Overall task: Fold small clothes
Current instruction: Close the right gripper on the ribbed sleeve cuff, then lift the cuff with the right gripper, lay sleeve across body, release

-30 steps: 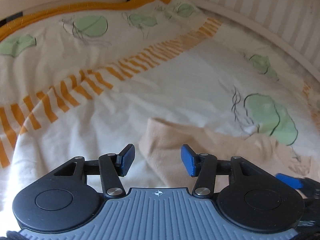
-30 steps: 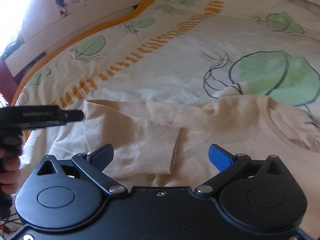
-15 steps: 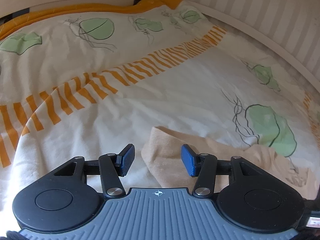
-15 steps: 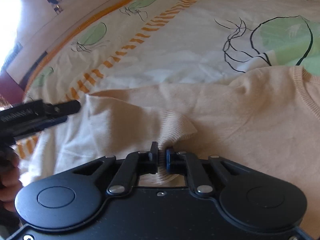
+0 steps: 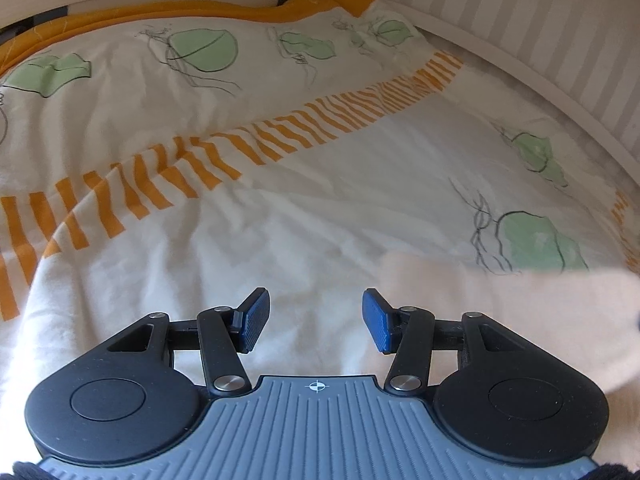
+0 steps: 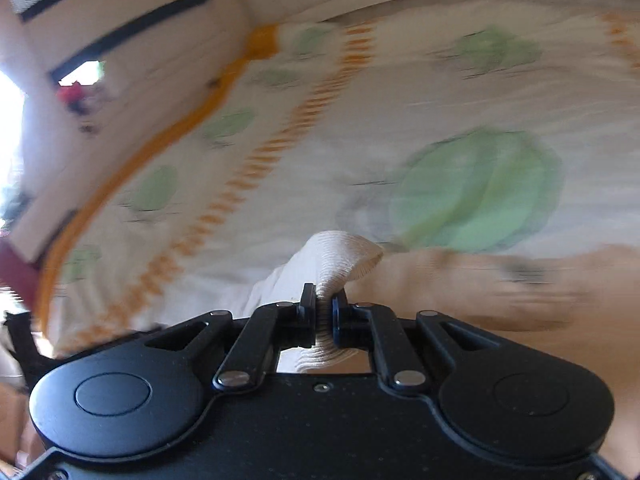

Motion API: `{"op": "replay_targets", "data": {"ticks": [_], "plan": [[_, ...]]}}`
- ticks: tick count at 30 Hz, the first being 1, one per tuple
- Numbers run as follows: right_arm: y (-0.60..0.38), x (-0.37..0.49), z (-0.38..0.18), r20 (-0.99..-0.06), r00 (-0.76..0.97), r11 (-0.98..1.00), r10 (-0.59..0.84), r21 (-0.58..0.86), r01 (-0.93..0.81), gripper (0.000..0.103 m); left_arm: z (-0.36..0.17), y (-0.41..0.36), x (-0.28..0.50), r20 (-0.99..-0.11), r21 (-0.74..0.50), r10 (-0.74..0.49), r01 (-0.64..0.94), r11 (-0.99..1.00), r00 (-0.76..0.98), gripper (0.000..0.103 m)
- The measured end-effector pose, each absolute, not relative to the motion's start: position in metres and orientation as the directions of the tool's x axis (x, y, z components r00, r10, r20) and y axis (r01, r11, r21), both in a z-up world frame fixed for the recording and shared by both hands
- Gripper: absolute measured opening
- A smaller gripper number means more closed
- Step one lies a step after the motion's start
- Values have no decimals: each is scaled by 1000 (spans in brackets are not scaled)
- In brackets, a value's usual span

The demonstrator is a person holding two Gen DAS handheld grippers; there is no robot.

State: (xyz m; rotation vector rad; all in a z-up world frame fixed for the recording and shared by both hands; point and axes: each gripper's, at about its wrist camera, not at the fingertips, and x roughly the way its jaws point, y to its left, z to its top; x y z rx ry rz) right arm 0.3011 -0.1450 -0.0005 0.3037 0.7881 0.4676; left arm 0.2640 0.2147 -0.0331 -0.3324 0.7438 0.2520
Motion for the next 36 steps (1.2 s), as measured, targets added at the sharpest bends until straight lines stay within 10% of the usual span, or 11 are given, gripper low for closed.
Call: {"op": "replay_targets", "data": {"ticks": [13, 18, 21, 25, 29, 36], "plan": [[-179, 286, -113, -780, 588, 976, 216, 189, -109, 31, -42, 188, 270, -722, -117, 90, -249, 961, 686, 50], [-172, 283, -115, -753, 594, 958, 283, 246, -145, 89, -46, 184, 274, -736, -124, 74, -241, 963, 673, 50], [-159, 280, -119, -747, 600, 958, 286, 220, -182, 95, -48, 179, 274, -741, -107, 69, -219, 970, 668, 50], [-161, 279, -119, -725, 621, 955, 296, 244, -170, 88, -50, 176, 275, -747, -97, 69, -211, 973, 661, 50], [-179, 289, -108, -718, 598, 929, 357, 343, -142, 15, -51, 174, 276, -750, -97, 64, -205, 974, 658, 50], [-193, 299, -54, -603, 617, 837, 505, 518, -178, 15, -48, 158, 271, -719, -87, 22, -121, 989, 695, 50]]}}
